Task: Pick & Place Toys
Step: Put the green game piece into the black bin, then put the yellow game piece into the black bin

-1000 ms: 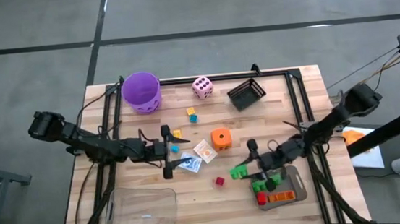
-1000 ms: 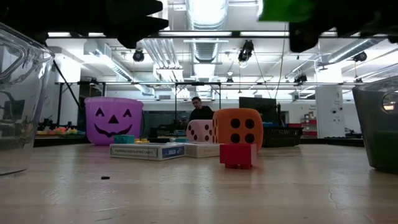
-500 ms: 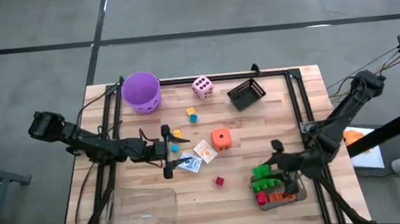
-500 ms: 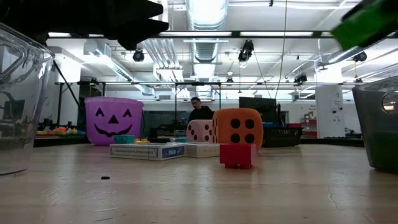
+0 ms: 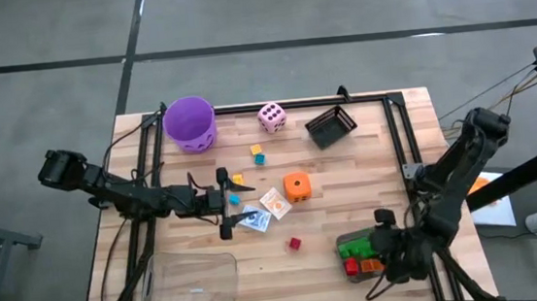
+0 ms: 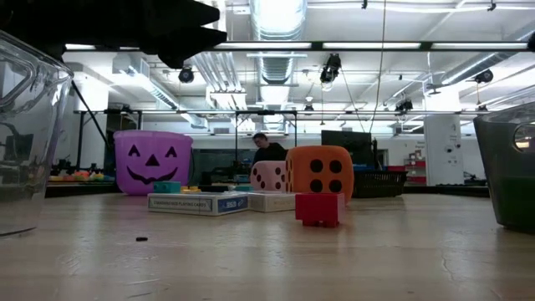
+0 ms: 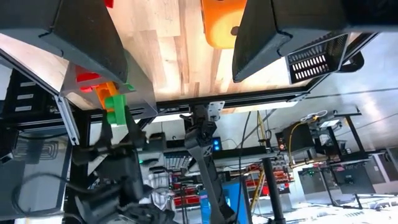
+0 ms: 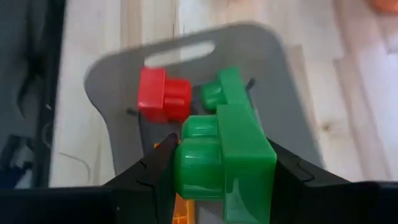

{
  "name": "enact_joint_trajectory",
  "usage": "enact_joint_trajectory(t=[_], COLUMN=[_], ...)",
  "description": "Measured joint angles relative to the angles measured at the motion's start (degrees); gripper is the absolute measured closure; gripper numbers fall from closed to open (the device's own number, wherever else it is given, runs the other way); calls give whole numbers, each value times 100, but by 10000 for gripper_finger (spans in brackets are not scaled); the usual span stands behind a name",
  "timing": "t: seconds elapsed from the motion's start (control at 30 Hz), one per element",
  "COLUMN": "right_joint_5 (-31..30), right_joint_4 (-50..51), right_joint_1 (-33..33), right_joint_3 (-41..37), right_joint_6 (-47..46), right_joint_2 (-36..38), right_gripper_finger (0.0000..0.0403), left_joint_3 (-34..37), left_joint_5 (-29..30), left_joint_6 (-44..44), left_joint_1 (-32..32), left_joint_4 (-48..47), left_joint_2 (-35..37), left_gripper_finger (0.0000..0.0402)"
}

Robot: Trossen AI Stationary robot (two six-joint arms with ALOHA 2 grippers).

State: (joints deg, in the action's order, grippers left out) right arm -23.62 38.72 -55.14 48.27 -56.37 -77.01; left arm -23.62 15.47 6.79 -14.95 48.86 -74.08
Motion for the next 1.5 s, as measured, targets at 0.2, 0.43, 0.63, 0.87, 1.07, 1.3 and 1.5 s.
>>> enact_joint_trajectory(t=[0.2,0.43,0.63,0.87,1.07,1.3,1.5], right_joint_5=[150,188,58,-2046,-3966,-3816,-1815], right_joint_4=[78,135,118,-506,-2364,-5731,-9768], right_joint_1=[-2,0,-4,-240,-395,-188,188], right_joint_3=[70,70,72,120,-101,-935,-2229], right_joint_6=[-149,-512,-641,594,3184,5775,7060], right_joint_2=[-543,-475,-29,546,603,383,136], right_gripper_finger=[241,125,92,89,89,88,88], left_joint_3=[-1,-2,-3,-4,-6,-380,-772], left_joint_5=[16,16,16,16,17,14,131], left_joint_6=[-13,-21,-42,-105,-366,-670,-885], left_joint_1=[44,54,58,65,93,231,439], left_joint_4=[-2,-26,-28,-36,-194,-1095,-1809], left_joint_2=[0,0,0,0,0,-126,-414], left_gripper_finger=[113,113,113,113,113,113,113])
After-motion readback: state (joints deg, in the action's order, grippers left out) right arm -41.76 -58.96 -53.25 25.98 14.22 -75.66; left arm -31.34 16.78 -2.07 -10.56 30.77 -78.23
